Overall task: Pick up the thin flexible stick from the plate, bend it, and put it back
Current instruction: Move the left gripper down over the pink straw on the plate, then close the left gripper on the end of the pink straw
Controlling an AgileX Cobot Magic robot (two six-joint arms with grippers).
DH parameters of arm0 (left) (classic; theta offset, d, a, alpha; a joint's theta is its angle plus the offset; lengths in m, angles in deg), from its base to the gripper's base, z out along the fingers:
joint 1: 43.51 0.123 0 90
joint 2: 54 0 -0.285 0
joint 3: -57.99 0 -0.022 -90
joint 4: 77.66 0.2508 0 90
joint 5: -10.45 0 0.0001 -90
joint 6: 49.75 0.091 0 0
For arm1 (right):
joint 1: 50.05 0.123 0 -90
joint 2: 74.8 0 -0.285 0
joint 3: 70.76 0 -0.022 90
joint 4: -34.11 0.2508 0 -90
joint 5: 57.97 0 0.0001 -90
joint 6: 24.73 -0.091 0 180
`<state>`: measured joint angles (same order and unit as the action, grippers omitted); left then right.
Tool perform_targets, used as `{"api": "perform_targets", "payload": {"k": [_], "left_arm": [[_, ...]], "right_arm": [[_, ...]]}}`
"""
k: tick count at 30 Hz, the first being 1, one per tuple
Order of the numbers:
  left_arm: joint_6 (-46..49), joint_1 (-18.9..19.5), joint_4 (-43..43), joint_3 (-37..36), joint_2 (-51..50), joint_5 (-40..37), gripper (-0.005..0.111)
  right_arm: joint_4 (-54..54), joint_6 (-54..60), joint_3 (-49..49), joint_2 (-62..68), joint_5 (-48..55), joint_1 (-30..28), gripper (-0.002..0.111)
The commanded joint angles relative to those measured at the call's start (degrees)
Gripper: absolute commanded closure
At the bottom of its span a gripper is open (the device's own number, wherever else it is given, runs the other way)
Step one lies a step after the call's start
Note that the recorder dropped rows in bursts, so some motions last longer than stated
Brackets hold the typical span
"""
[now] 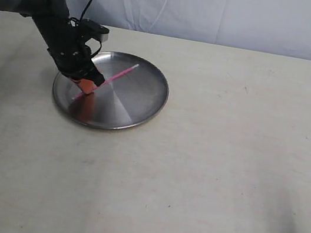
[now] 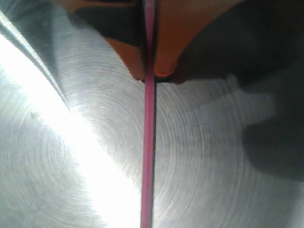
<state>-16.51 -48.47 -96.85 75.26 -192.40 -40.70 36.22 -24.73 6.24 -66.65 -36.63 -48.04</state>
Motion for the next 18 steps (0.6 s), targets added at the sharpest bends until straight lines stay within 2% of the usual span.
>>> {"api": "perform_targets", "payload": {"k": [1, 7, 12, 18], "left_arm": [[-2.92, -0.35, 0.56, -0.43, -1.27, -2.96, 0.107], [-2.92, -0.35, -2.64, -0.43, 1.18, -3.10, 0.107], [-2.69, -0.35, -3.18, -0.43, 7.27, -4.33, 0.107], [-0.36, -0.35, -7.91, -0.43, 12.82, -7.30, 0.107]], "right_arm": [[0.17, 0.00, 0.21, -0.37, -0.49, -0.28, 0.109], [0.17, 0.00, 0.21, -0.37, -0.49, -0.28, 0.109], [0.17, 0.00, 0.21, -0.37, -0.49, -0.28, 0.109], [0.17, 0.00, 0.21, -0.37, -0.49, -0.28, 0.109]]}}
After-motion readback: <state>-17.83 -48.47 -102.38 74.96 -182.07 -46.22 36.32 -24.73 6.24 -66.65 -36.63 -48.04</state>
